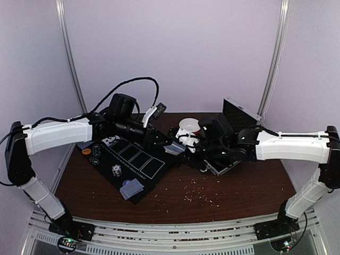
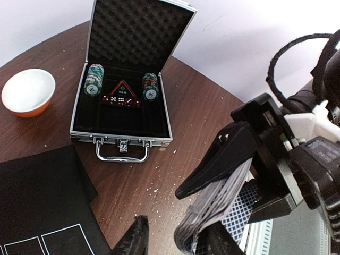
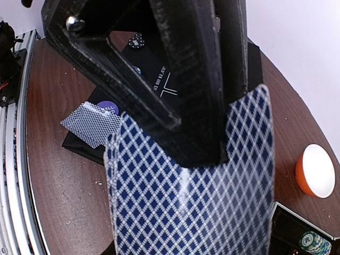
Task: Distribute texas hold em gaming equipment
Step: Pick up the poker card from the face-down deck piles.
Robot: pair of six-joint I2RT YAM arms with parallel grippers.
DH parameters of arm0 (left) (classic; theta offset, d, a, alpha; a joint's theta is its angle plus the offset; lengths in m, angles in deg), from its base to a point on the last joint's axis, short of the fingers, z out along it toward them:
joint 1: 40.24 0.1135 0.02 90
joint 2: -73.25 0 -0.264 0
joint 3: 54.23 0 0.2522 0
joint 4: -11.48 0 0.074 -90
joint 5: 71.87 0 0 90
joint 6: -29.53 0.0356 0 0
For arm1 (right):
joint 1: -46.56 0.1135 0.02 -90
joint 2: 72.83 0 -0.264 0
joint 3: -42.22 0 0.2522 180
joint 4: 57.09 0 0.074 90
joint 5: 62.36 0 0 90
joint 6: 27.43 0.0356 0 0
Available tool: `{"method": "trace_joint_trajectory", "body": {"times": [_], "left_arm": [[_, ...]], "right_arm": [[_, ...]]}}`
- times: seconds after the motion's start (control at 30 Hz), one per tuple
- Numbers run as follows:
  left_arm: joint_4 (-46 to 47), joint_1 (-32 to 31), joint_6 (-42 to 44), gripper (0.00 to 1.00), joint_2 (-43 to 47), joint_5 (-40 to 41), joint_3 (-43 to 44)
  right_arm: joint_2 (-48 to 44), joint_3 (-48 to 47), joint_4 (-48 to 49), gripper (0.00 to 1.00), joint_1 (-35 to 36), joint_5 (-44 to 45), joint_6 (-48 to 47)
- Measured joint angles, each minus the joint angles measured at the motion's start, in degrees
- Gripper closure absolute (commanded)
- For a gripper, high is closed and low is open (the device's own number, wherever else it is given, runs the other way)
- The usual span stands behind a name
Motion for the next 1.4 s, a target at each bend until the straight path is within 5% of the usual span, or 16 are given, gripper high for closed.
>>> {"method": "trace_joint_trajectory", "body": {"times": [0.3,0.47,1.1,1.4], "left_arm": [[-1.88,0.02,1.33,0.81,2.14,1.22,0.0],[-1.88,0.13,1.68,1.0,2.45,-0.24,-0.04],[-5.57,1.29,7.19,1.0,6.8,-2.51,-0.17],[-11.54,11.5,11.32,1.0,9.49,-1.42,1.09]], "right_arm": [[0.0,0.0,0.0,0.61,0.0,0.22,-0.11],[0.0,0.0,-0.04,0.61,0.0,0.22,-0.11],[-0.17,0.22,0.13,0.61,-0.09,0.22,-0.15],[-1.46,1.99,0.44,0.61,-1.01,0.22,-0.15]]}}
